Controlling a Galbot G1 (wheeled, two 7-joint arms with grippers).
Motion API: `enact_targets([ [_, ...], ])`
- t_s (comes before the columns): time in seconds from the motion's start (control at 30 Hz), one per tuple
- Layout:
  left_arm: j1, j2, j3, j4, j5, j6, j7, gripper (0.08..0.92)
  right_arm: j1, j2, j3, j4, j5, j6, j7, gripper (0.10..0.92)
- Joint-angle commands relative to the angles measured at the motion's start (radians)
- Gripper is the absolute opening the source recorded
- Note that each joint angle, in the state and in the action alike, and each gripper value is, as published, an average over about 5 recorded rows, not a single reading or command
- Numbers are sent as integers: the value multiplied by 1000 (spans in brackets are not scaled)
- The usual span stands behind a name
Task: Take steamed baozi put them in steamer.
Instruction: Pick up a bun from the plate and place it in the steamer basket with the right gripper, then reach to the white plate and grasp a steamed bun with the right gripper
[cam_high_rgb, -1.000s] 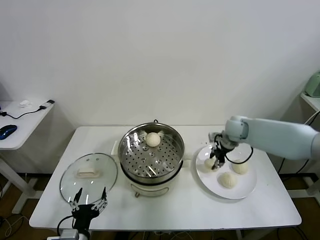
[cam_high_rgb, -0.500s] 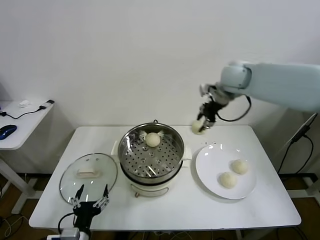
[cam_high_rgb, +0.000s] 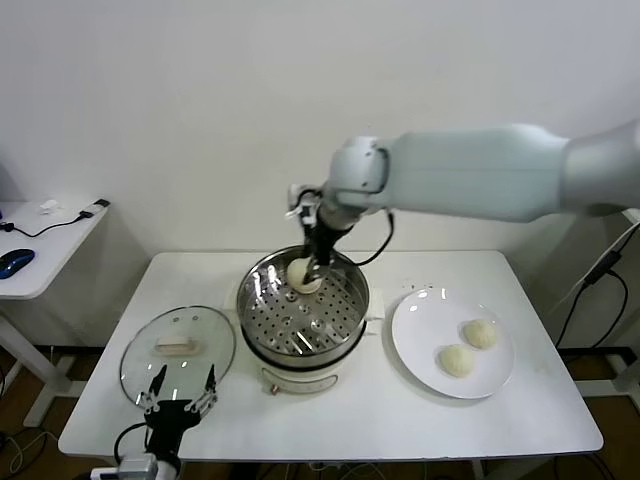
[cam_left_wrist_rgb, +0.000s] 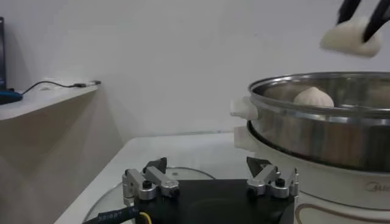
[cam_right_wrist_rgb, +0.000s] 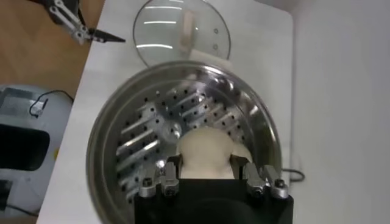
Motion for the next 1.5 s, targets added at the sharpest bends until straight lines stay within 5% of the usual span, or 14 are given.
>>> enact_targets([
  [0.03,-2,1,-1,-2,-1,2,1,823,-178,142,41,-137,-6,-47,90,560],
  [0.47,-15,5,0,14,-3,6,0,823,-254,195,54,-245,-61,-21,83,572],
  [0.87,-13,2,4,12,-1,7,-1,823,-209,129,69,-197,-77,27,20,817],
  [1.23,-5,-2,7,3,3,9,0,823,93,-200,-33,-102,-175,274,-314,823],
  [1.5,-10,-4,8,11,6,12,0,823,228,-551,-280,103,-320,307,-365,823],
])
